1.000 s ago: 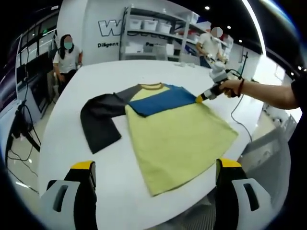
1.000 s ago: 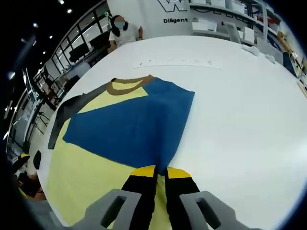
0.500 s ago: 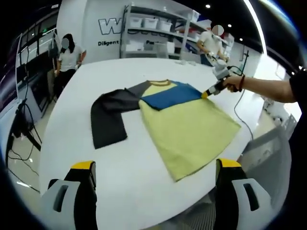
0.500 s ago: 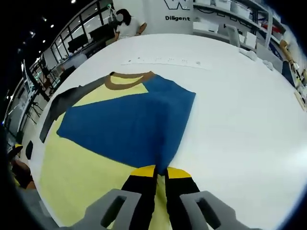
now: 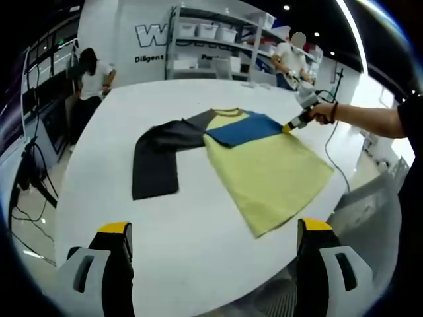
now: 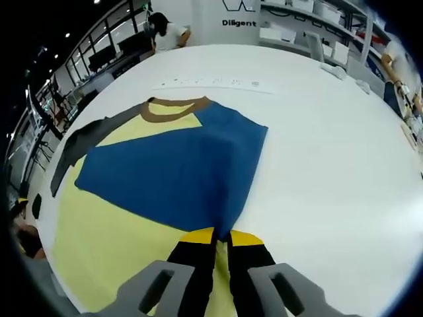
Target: Fold the garment on the visible template until the final outline fits inside the template.
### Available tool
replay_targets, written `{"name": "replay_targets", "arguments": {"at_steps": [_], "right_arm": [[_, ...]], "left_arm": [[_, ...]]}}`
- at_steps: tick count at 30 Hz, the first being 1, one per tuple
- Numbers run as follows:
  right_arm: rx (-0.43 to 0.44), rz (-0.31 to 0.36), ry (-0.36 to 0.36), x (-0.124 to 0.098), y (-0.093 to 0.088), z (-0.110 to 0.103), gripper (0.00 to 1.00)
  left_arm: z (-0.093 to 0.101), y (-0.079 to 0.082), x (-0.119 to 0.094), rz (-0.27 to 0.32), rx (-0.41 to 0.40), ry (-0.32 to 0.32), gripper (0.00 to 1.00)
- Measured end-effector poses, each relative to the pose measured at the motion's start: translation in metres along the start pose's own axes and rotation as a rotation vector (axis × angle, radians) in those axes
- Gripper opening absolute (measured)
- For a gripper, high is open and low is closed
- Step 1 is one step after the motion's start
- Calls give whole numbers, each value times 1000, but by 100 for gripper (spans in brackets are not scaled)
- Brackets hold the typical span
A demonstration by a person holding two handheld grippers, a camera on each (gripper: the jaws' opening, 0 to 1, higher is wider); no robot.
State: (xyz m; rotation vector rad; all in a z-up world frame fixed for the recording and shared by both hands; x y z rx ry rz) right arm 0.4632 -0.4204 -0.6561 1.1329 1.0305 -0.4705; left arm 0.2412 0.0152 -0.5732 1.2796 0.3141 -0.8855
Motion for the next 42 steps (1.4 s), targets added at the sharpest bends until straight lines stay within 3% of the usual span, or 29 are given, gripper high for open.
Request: {"name": "replay_targets", "arguments": {"at_steps": [15,21,24,30,34,37,42], "right_arm": [[7,-11,-21,-3,-6,12,0],[47,14,-25,-4,-7,14,7],[101,67,13,-8,-4,7,20],[86,143,33,-19,7,4,41],[95,194,65,-34,13,-11,67],[79,225,72,-44,14,-22,80],[75,273,97,-57,15,-32,93]], "left_arm": [[-6,-2,0,-7,-1,7,99],[-7,0,0,-2,-2,11,99],[-7,1,-1,2,-4,12,99],[-5,4,-1,18,-12,11,99],[-2,4,0,8,1,7,99],[-1,6,0,13,-2,3,99],[-2,7,-1,21,-6,9,99]]}}
Point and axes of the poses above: the point that each gripper's makers call its tool centre point, and the gripper's own axes: x roughly forward along the fingers, z roughly to its right, y roughly out of its top, the point moved 3 cm from there along -x, roughly backward along the fingers, and after that the axes turned 13 degrees about -x, right-handed, at the moved point
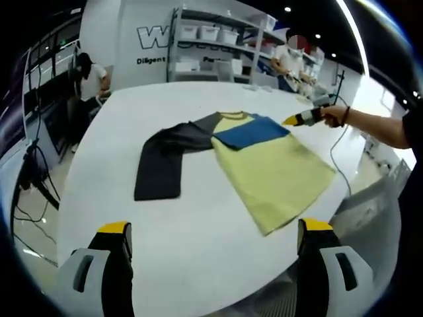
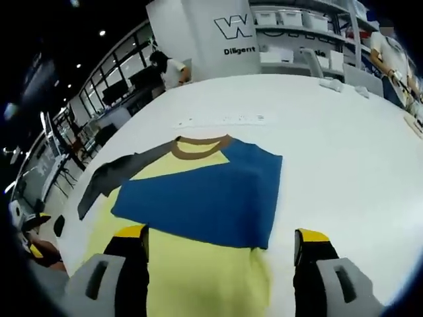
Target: Fold the garment on the visible template until the final outline fits inside the template.
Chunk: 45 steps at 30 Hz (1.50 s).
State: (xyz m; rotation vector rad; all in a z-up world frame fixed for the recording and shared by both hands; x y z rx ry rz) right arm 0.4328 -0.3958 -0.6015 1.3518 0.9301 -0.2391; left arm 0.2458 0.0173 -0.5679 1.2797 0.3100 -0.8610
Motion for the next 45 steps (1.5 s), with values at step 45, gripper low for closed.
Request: {"name": "replay_targets", "arguments": {"at_steps": [45], "right_arm": [[-179,167,156,-135,-37,-109,99]], "left_arm": [[-43,48,26,87,-59,96,93]]}}
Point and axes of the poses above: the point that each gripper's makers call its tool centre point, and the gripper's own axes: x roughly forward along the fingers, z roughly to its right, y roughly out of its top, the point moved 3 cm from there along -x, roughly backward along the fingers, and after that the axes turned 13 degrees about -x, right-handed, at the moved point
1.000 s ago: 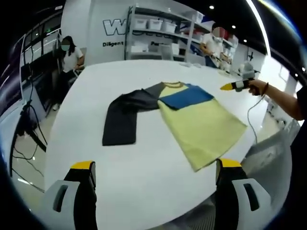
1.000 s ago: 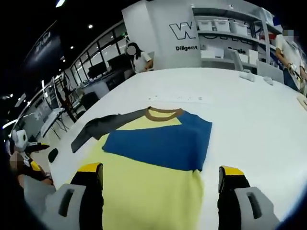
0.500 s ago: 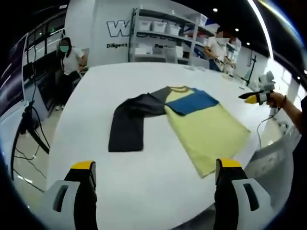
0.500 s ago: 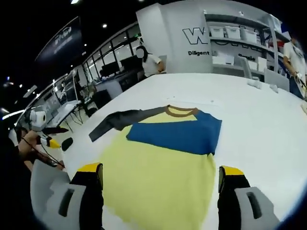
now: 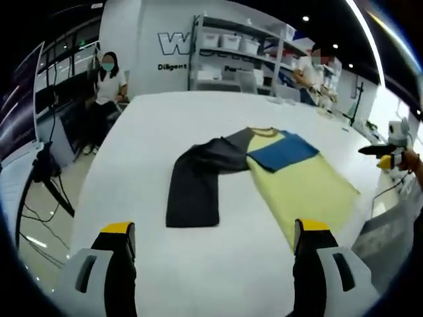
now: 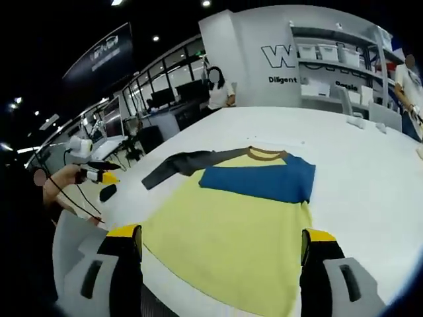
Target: Fold the garment on the visible template until the final outline fits inside the template.
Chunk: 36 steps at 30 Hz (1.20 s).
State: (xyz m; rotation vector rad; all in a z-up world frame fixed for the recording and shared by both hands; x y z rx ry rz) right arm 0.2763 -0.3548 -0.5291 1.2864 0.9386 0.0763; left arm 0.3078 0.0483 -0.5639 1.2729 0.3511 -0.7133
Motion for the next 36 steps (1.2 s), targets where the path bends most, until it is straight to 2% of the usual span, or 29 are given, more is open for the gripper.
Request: {"name": "replay_targets", "arguments": {"at_steps": [5,7,10,15,19,21,28,32,36], "right_arm": [[-23,3,3,-2,1,-5,99],[-25,4,1,-2,0,-7,99],[-19,5,3,-2,-2,-11,99],[-7,-14,6,0,-11,-16,99],[-1,-10,-2,-1,-12,-15,99],[4,-8,-6,-1,-12,-13,99],[8,-21,-16,0,-14,-12,99],[3,-23,-23,-2,-14,-11,98],[9,-16,-31,-3,-14,-10,97]], "left_arm": [[-12,2,15,-1,-13,33,85],[-19,-1,20,-11,-30,64,82],[-26,-4,32,-7,-52,70,77],[-39,-11,47,-19,-28,131,61],[-42,-13,58,-8,-76,106,52],[-43,-14,63,-3,-61,106,47],[-54,-22,76,-20,-85,137,38],[-54,-27,78,-44,-85,149,32],[-56,-26,79,-27,-86,165,28]]}}
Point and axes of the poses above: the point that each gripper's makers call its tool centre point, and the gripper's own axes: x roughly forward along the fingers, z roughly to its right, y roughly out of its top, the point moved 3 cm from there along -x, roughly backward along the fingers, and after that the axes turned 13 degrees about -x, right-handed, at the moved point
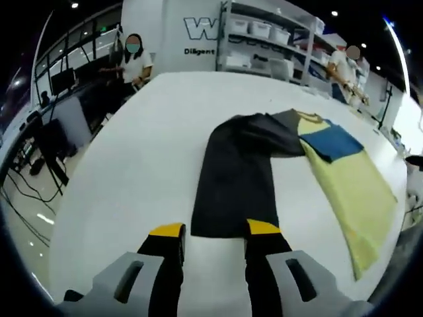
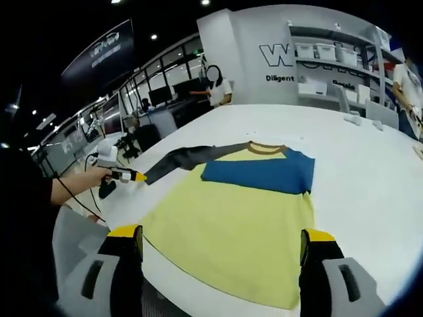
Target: Fold the garment on the visible template until the final outline fits inside the template.
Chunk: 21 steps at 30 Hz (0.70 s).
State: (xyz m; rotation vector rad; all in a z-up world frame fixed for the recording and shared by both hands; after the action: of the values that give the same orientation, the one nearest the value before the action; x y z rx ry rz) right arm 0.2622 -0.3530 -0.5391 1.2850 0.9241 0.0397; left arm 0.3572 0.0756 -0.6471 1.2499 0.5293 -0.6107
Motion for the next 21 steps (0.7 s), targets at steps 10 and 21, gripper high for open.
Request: {"name": "replay_targets", "arguments": {"at_steps": [10,21], "right_arm": [[-1,-9,-2,2,-3,-6,98],[-15,-17,-7,-2,-4,-3,99]], "left_arm": [[-8,2,1,10,71,84,12],[-12,6,0,-8,77,119,0]]}}
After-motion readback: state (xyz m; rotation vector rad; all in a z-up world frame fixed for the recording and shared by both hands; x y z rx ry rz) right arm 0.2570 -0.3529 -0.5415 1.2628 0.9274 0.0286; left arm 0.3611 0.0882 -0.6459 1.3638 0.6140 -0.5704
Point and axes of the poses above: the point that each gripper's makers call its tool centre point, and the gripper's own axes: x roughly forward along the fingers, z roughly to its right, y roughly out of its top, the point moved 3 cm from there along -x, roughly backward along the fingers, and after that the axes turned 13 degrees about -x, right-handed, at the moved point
